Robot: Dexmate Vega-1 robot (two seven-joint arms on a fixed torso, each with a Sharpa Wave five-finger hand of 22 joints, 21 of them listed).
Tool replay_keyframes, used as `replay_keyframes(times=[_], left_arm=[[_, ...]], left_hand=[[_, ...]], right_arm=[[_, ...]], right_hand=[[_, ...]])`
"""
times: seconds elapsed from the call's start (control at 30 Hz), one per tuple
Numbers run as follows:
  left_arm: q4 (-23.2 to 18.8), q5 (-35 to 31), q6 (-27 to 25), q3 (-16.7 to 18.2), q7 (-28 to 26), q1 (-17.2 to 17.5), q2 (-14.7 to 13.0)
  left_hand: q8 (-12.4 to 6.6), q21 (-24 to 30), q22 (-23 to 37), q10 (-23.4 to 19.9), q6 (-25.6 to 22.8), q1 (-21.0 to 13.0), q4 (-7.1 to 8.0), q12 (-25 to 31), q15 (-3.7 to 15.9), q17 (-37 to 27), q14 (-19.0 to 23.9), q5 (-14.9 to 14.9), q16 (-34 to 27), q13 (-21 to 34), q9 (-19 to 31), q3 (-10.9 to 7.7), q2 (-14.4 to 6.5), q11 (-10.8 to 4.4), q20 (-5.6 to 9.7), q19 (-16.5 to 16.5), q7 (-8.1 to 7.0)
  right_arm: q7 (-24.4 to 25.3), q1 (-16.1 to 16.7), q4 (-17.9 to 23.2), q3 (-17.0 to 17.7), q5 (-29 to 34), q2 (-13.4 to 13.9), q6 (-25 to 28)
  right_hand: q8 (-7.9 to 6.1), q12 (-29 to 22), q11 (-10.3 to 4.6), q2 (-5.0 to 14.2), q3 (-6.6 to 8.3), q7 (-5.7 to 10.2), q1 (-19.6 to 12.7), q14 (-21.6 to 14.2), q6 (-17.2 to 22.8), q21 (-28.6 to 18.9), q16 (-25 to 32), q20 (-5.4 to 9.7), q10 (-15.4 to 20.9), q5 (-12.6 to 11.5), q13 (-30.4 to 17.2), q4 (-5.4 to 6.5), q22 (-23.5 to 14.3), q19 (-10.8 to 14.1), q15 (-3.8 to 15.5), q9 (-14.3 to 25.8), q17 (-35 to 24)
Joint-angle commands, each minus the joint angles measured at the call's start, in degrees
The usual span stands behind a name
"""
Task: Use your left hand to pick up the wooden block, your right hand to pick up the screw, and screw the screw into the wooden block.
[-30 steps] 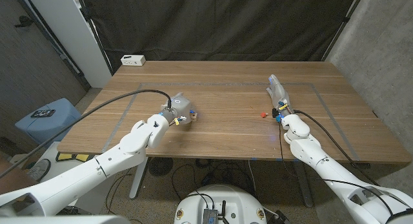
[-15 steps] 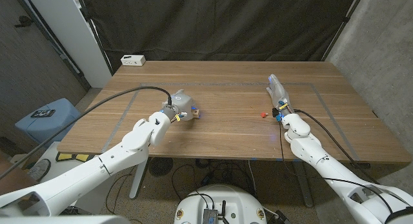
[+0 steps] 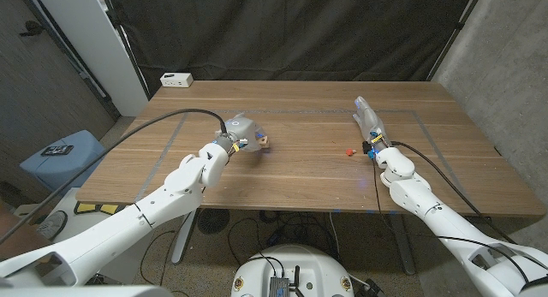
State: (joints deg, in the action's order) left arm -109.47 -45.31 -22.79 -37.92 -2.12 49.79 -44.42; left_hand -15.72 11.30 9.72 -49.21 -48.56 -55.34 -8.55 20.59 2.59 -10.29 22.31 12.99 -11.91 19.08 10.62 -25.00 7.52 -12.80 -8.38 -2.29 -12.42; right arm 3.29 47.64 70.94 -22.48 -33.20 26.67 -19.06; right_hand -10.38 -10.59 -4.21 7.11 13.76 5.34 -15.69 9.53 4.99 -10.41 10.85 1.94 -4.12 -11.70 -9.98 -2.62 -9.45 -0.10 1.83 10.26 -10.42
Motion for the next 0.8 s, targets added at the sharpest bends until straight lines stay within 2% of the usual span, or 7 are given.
replay_keyframes(times=[0.03,0.3,0.37,0.5,0.8], left_arm=[[1.1,9.9,1.3,1.9,-3.9,-0.4,2.5],[1.6,15.1,1.4,2.5,-6.6,-0.4,3.8],[1.9,16.7,1.6,2.8,-7.5,-0.5,4.4],[2.4,19.2,2.1,2.7,-8.3,-0.9,5.0],[5.6,26.1,7.7,2.8,-10.5,-1.9,6.8]], left_hand=[[0.09,0.4,0.2,-0.7,-0.4,-0.1,0.16,0.2,5.45,-0.1,0.3,-0.1,-0.2,0.3,0.2,0.3,-0.3,0.06,0.22,-0.5,-0.03],[0.3,0.4,0.2,-0.7,-0.5,0.0,0.21,0.1,5.48,-0.1,0.4,-0.2,-0.1,0.4,0.2,0.45,-0.4,0.06,0.81,-1.1,-0.04],[0.32,0.4,0.2,-0.7,-0.5,0.0,0.21,0.1,5.48,-0.1,0.4,-0.2,-0.1,0.4,0.2,0.46,-0.4,0.06,0.75,-1.1,-0.04],[0.41,0.4,0.2,-0.7,-0.4,-0.1,0.19,0.0,5.34,-0.1,0.3,-0.3,0.0,0.4,0.2,0.51,-0.5,0.07,0.65,-1.0,-0.05],[1.01,0.4,0.3,-0.2,0.2,0.0,0.28,-0.4,5.61,-0.2,1.0,-0.5,-0.3,0.5,0.2,0.76,-0.7,0.08,0.73,-1.5,-0.06]], right_arm=[[1.6,1.1,3.9,-0.4,3.0,3.3,2.0],[1.7,2.5,8.4,-0.5,4.9,7.1,4.7],[1.7,2.9,8.4,-0.6,6.2,7.7,2.9],[2.0,3.6,8.8,-0.3,7.2,8.3,1.5],[2.4,5.3,11.9,0.3,8.9,10.9,2.2]], right_hand=[[-0.31,-0.1,0.06,-0.29,0.26,0.56,-0.1,1.2,0.4,-0.6,0.2,0.64,-0.1,-0.2,-0.3,-0.51,-0.2,0.6,0.24,0.1,0.0],[-0.52,-0.3,-0.04,-0.46,0.29,0.79,-0.4,0.7,1.0,-0.8,0.3,0.7,0.4,-0.2,-0.3,-0.9,-0.1,1.6,0.49,0.1,0.1],[-0.66,-0.4,0.1,-0.45,0.38,0.73,-0.6,0.4,1.4,-1.0,0.3,0.75,0.8,-0.2,-0.3,-1.15,-0.1,2.2,0.64,0.1,0.1],[-0.82,-0.6,-0.32,0.64,1.54,0.58,-2.3,-0.3,2.2,-1.1,0.4,0.96,1.6,0.2,-0.3,-2.23,0.0,3.6,1.19,0.1,0.2],[-1.04,-0.7,0.37,0.75,2.72,-0.2,-4.4,-1.0,3.4,-1.0,0.4,0.32,2.7,0.1,-0.3,-3.99,0.0,4.7,0.77,0.1,0.3]])
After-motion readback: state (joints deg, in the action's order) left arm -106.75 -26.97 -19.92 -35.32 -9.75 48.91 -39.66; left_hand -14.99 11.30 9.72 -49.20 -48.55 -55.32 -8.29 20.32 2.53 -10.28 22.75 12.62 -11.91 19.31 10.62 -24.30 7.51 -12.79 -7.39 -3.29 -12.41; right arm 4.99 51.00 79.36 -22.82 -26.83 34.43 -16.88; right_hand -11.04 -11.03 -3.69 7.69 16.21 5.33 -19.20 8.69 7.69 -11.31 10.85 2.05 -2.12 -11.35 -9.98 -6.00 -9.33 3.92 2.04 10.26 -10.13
